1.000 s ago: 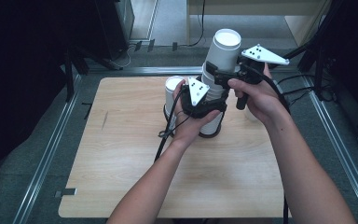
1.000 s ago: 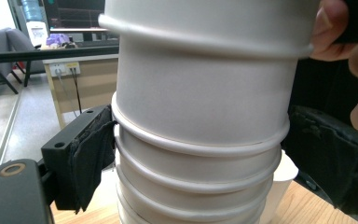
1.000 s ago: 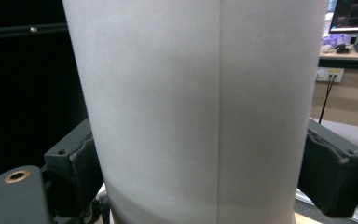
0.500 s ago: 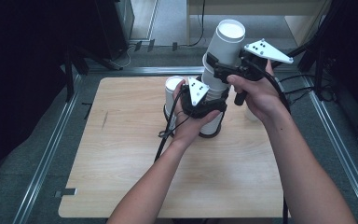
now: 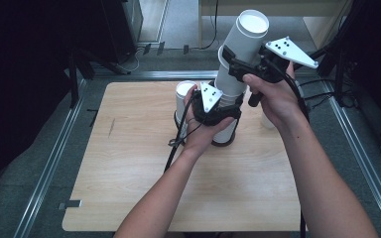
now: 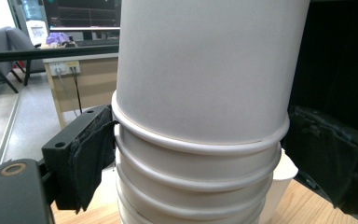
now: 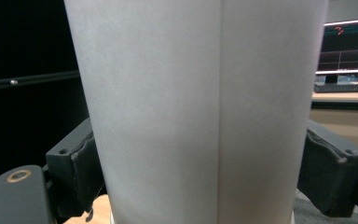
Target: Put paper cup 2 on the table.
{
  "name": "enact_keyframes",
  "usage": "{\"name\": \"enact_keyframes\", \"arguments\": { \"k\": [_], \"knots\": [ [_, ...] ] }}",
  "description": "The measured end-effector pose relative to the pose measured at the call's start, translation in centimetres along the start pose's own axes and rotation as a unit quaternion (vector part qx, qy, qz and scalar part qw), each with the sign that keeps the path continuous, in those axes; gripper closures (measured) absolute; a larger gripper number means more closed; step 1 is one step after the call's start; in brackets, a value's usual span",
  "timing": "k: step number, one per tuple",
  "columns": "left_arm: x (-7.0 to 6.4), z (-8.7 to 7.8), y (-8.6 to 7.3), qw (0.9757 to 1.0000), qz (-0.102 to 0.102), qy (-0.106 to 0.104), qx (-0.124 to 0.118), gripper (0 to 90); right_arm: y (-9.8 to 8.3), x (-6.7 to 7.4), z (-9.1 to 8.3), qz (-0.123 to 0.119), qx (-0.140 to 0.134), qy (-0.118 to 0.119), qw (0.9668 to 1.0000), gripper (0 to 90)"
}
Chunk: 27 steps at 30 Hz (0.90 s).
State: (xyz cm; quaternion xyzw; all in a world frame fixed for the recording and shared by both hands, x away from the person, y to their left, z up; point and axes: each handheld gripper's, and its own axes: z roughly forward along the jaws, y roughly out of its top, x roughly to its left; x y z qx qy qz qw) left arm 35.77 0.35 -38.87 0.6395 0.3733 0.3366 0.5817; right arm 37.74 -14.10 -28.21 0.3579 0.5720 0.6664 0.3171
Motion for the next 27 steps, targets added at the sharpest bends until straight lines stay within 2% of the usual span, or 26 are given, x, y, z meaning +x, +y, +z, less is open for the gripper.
{"name": "enact_keyframes", "arguments": {
  "k": [3,8,27],
  "knots": [
    [0.0,0.0,0.0,1.0,-0.001,0.0,0.0,9.4,0.2,0.0,-0.2,-0.002,-0.013,-0.007,0.9999,13.5],
    [0.0,0.0,0.0,1.0,0.0,0.0,0.0,9.4,0.7,-0.2,-0.5,0.017,-0.025,-0.004,0.9995,13.4],
    [0.0,-0.1,0.0,1.0,0.004,-0.001,0.004,9.6,2.2,-1.1,-2.2,0.016,-0.052,-0.015,0.9984,13.4]
  ]
}}
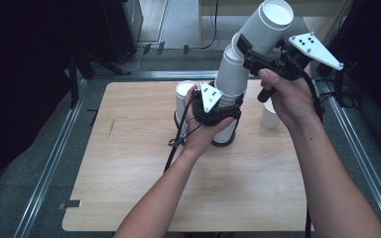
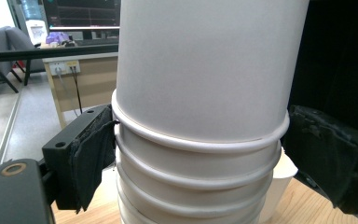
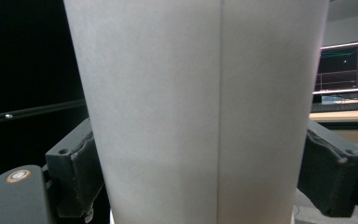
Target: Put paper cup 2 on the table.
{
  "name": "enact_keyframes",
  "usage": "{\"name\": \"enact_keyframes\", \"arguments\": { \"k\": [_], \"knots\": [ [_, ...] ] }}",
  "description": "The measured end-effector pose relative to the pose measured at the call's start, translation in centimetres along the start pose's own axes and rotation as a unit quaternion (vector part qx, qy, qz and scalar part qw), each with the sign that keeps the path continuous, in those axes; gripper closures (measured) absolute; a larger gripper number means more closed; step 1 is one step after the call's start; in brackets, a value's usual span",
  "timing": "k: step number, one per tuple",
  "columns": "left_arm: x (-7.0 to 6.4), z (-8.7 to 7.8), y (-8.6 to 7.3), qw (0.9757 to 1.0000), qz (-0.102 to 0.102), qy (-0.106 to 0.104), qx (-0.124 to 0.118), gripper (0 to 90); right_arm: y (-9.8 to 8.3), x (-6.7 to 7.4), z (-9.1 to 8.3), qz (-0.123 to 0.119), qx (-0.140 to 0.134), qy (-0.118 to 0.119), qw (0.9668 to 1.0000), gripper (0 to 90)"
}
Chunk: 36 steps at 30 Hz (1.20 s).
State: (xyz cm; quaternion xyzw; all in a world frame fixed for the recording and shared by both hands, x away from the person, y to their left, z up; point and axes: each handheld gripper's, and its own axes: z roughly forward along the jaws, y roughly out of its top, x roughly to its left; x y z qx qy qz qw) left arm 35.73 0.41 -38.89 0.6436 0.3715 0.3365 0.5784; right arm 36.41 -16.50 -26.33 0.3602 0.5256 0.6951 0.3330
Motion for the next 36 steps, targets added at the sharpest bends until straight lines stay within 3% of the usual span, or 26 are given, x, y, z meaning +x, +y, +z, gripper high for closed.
{"name": "enact_keyframes", "arguments": {
  "k": [14,19,24,36],
  "knots": [
    [0.1,-0.1,0.1,1.0,-0.001,-0.003,0.007,10.1,-0.5,-1.1,-2.6,-0.01,-0.008,-0.018,0.9998,13.4],
    [0.1,-0.3,0.2,0.9999,-0.01,-0.007,0.01,10.2,-0.7,-1.4,-3.5,-0.01,-0.013,-0.022,0.9996,13.4],
    [0.1,-0.7,0.6,0.9999,-0.011,-0.003,0.001,10.4,-1.0,-1.5,-4.4,-0.015,-0.015,-0.024,0.9995,13.4],
    [0.0,-2.3,0.6,0.9996,-0.017,-0.024,-0.001,4.5,-2.6,-2.1,-6.0,-0.016,-0.008,-0.033,0.9993,13.3]
  ]
}}
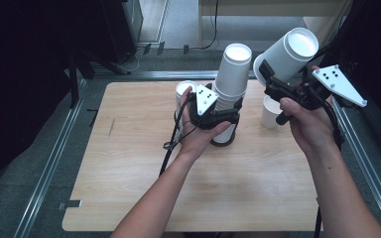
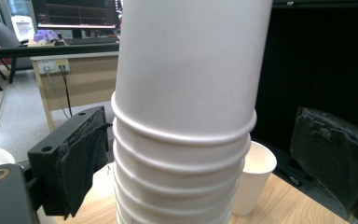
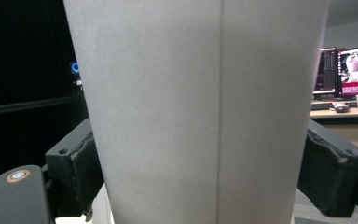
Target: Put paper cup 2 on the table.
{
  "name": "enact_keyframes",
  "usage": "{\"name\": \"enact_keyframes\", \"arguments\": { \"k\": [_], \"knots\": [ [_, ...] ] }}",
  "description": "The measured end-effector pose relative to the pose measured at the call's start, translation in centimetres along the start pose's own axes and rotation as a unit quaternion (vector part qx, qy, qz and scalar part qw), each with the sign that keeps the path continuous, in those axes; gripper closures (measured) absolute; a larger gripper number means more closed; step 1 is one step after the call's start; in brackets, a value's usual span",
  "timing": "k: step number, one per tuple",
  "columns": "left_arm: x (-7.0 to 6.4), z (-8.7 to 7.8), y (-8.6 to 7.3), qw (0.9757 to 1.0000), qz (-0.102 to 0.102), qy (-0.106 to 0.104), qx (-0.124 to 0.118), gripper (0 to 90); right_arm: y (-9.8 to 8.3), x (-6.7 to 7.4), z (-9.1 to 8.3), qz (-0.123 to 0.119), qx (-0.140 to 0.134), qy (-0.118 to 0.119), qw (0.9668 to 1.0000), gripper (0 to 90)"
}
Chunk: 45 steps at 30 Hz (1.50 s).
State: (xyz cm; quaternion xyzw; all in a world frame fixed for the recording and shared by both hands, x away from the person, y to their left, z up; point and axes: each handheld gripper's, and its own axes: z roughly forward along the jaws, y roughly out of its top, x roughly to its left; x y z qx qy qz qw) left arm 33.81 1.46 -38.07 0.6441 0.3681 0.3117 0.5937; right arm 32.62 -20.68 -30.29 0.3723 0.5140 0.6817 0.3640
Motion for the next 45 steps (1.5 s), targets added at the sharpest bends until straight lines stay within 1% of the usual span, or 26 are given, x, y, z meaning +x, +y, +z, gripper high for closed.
{"name": "enact_keyframes", "arguments": {
  "k": [4,10,13,18,21,27,29,33,34,35,38,41,45],
  "knots": [
    [0.0,-0.5,-0.3,0.9999,-0.005,-0.008,0.005,3.1,-0.8,-0.2,-0.6,0.002,0.006,-0.002,1.0,13.3],
    [-0.2,-1.7,-0.7,0.9999,0.003,-0.014,0.008,3.1,-2.2,-0.3,-1.4,0.0,0.016,-0.007,0.9999,13.3],
    [-0.1,-2.3,-0.9,0.9999,0.004,-0.013,0.008,3.1,-2.8,-0.4,-1.8,-0.002,0.02,-0.01,0.9997,13.3],
    [0.1,-3.3,-1.3,0.9999,0.0,-0.012,0.01,3.1,-3.7,-0.3,-2.4,0.002,0.025,-0.013,0.9996,13.3],
    [0.0,-3.8,-1.6,0.9999,0.003,-0.012,0.011,3.1,-4.3,0.0,-2.7,-0.012,0.028,-0.017,0.9994,13.3],
    [-0.2,-4.9,-2.1,0.9998,0.001,-0.014,0.012,3.1,-5.4,0.6,-3.1,-0.023,0.036,-0.022,0.9988,13.3],
    [-0.2,-5.2,-2.2,0.9998,0.003,-0.014,0.014,3.1,-5.7,0.8,-3.3,-0.026,0.038,-0.023,0.9987,13.3],
    [-0.2,-5.8,-2.6,0.9997,0.003,-0.015,0.018,3.1,-6.4,1.0,-3.7,-0.029,0.043,-0.03,0.9982,13.3],
    [-0.2,-5.9,-2.7,0.9997,0.002,-0.015,0.02,3.1,-6.5,1.1,-3.8,-0.032,0.044,-0.033,0.998,13.3],
    [-0.2,-6.1,-2.8,0.9997,0.0,-0.015,0.021,3.1,-6.7,1.2,-3.9,-0.035,0.046,-0.036,0.9976,13.3],
    [-0.2,-6.6,-3.4,0.9995,0.0,-0.015,0.028,3.1,-7.3,1.4,-4.4,-0.043,0.048,-0.045,0.9969,13.3],
    [-0.2,-7.0,-4.0,0.9993,0.0,-0.016,0.033,3.1,-8.0,1.5,-4.9,-0.044,0.053,-0.048,0.9965,13.3],
    [-0.2,-7.6,-4.8,0.9991,-0.003,-0.013,0.04,3.1,-9.0,1.8,-5.3,-0.055,0.059,-0.052,0.9954,13.3]
  ]
}}
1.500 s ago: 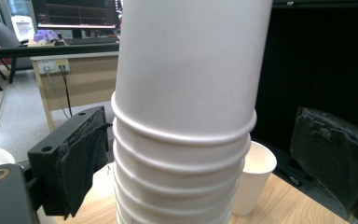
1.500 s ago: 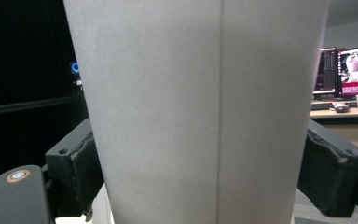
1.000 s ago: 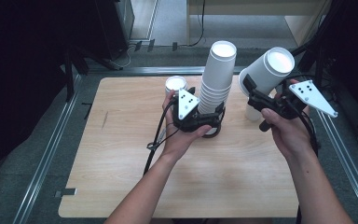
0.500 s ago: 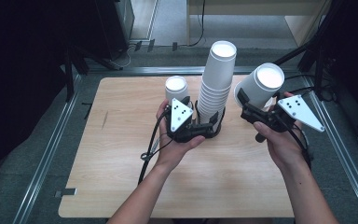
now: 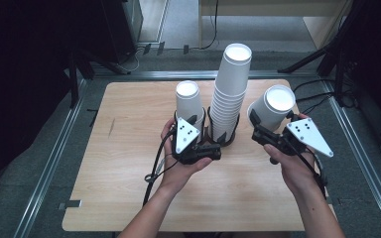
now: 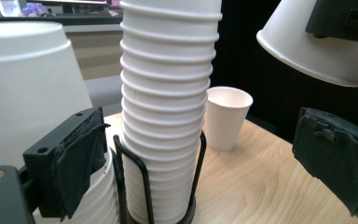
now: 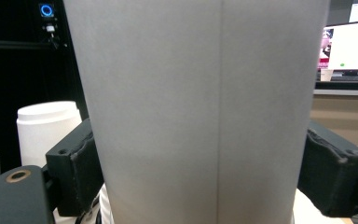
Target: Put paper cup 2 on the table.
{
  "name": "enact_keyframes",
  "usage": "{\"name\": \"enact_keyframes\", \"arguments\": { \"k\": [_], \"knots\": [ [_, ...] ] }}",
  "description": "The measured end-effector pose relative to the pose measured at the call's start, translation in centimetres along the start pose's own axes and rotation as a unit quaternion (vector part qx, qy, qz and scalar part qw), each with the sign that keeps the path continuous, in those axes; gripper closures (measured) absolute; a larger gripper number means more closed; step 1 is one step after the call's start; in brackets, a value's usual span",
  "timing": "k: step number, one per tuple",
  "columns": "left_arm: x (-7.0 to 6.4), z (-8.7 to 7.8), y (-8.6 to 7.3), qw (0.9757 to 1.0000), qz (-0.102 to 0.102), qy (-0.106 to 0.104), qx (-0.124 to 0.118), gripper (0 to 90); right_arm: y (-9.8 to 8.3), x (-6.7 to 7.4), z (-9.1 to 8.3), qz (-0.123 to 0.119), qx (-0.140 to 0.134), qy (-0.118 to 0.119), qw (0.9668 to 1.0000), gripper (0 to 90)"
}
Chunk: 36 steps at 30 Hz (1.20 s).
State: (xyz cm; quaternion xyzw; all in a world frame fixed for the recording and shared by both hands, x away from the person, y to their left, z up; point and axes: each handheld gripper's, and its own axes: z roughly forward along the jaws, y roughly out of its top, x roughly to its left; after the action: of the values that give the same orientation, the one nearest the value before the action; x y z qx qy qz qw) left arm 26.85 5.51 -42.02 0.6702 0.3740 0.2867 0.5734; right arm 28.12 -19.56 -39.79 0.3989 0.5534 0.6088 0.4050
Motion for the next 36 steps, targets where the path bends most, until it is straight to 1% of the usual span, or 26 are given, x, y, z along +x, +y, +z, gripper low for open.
{"name": "enact_keyframes", "arguments": {
  "k": [5,7,10,13,16,18,23,26,31,33,35,36],
  "knots": [
    [0.1,-0.6,-0.8,0.9999,-0.007,0.002,0.008,3.1,-1.2,0.6,-0.5,-0.021,0.004,-0.005,0.9998,13.3],
    [0.2,-0.9,-1.1,0.9999,-0.006,0.003,0.01,3.1,-1.7,0.8,-0.6,-0.025,0.008,-0.005,0.9997,13.3],
    [0.1,-1.3,-1.5,0.9999,-0.007,0.003,0.014,3.1,-2.4,1.1,-0.8,-0.036,0.012,-0.007,0.9993,13.3],
    [0.0,-1.8,-2.2,0.9998,-0.008,0.003,0.019,3.1,-3.1,1.5,-1.1,-0.059,0.014,-0.012,0.9981,13.3],
    [-0.1,-2.2,-2.9,0.9996,-0.01,0.0,0.026,3.1,-3.9,1.8,-1.3,-0.076,0.017,-0.012,0.9969,13.4],
    [-0.1,-2.5,-3.3,0.9994,-0.013,-0.002,0.031,3.1,-4.3,1.9,-1.5,-0.081,0.018,-0.012,0.9965,13.5],
    [-0.1,-3.1,-4.3,0.999,-0.021,-0.003,0.039,3.1,-5.4,1.9,-1.9,-0.083,0.023,-0.016,0.9961,13.5],
    [-0.1,-3.2,-4.7,0.9987,-0.021,-0.006,0.046,3.1,-6.1,2.0,-2.1,-0.088,0.026,-0.019,0.9956,13.5],
    [-0.3,-3.6,-5.3,0.9981,-0.022,-0.009,0.056,3.1,-7.2,2.3,-2.4,-0.117,0.033,-0.024,0.9922,13.5],
    [-0.4,-3.7,-5.8,0.9977,-0.026,-0.014,0.061,3.1,-7.5,2.5,-2.4,-0.14,0.036,-0.025,0.9892,13.5],
    [-0.7,-3.7,-6.4,0.9973,-0.017,-0.019,0.069,3.1,-7.8,2.5,-2.5,-0.162,0.033,-0.023,0.986,13.6],
    [-0.7,-3.7,-6.7,0.997,-0.014,-0.022,0.072,3.1,-7.9,2.6,-2.6,-0.168,0.032,-0.024,0.9851,13.7]
  ]
}}
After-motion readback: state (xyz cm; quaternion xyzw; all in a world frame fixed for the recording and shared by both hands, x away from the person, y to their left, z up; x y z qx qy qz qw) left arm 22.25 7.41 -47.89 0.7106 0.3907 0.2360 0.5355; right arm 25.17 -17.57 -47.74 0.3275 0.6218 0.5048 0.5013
